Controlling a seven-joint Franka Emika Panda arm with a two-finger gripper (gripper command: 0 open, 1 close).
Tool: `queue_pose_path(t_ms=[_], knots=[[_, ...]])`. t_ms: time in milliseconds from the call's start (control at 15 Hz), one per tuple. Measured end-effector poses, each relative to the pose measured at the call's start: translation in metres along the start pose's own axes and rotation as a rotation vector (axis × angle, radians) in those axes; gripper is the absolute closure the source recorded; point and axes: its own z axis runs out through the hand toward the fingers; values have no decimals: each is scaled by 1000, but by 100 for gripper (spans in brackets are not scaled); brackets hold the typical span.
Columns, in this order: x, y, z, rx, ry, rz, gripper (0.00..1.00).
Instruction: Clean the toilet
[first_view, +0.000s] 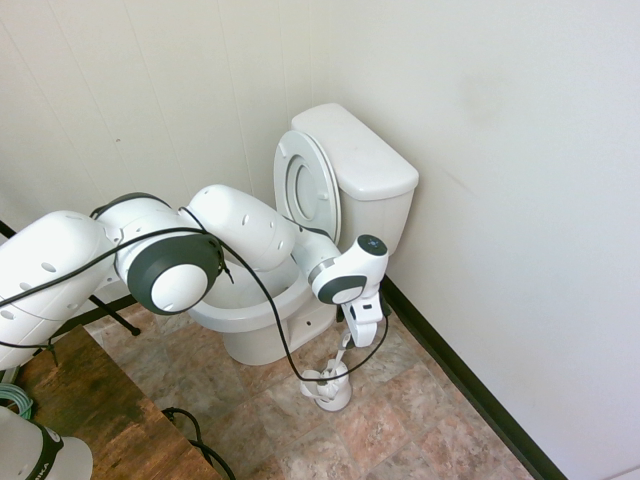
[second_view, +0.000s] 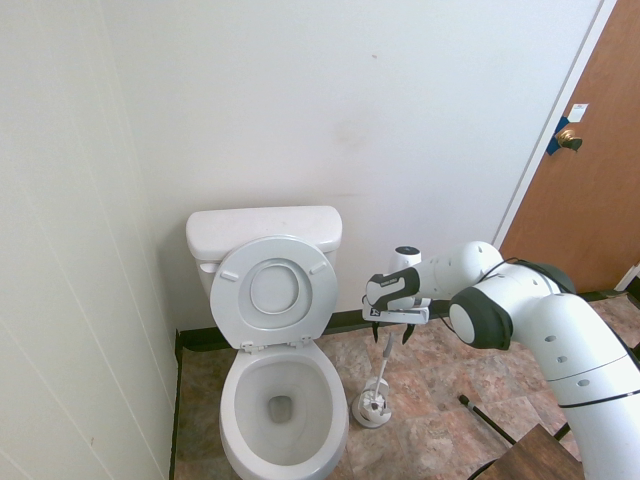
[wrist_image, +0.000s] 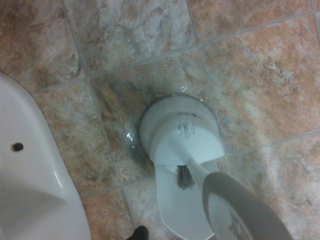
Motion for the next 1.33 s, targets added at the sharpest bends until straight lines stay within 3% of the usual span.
queue_pose_path(t_ms=[133,200,1333], knots=[[6,-2,10,-9,-8,3,0],[8,-3,14,-14,-12,5,100],[21,-18,29,-26,-40,0,100]])
